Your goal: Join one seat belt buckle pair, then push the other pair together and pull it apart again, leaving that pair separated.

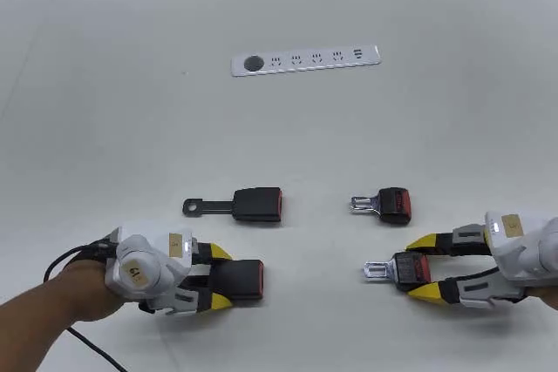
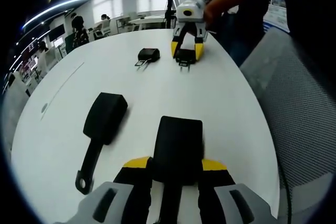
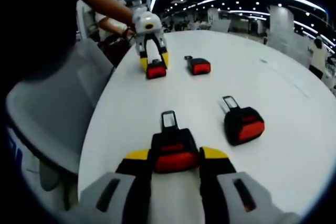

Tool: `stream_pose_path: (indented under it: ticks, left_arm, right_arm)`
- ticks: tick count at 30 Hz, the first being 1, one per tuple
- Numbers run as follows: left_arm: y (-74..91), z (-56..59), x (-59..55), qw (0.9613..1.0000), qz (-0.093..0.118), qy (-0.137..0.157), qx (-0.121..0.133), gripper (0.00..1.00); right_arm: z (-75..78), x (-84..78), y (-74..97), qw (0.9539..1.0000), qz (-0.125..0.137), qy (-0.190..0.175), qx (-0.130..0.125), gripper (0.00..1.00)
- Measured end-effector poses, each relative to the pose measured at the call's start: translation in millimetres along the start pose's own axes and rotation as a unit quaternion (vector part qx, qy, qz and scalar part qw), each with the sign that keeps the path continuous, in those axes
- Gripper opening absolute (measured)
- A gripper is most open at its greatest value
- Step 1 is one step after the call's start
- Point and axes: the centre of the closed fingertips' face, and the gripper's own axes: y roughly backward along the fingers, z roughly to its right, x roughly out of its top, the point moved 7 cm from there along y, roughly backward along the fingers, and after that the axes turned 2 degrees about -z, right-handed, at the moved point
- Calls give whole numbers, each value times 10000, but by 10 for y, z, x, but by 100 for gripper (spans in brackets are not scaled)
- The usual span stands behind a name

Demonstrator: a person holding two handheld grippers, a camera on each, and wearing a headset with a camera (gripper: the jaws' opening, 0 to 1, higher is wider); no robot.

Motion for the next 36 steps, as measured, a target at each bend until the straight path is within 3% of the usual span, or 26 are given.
stream_pose_path:
  ticks: [13, 22, 36]
  left_arm:
    - [-3, -8, 12, 10000, -48, 39, -5, 35]
    - [-3, -11, 24, 10000, -71, 35, -18, 35]
    - [-8, -15, 16, 9999, -96, 14, -28, 35]
  right_arm:
    - [-86, 165, -170, 9998, 187, -28, 57, 35]
    - [-64, 251, -330, 9993, 343, -44, 126, 35]
    - [-142, 508, -722, 9985, 494, 52, 215, 35]
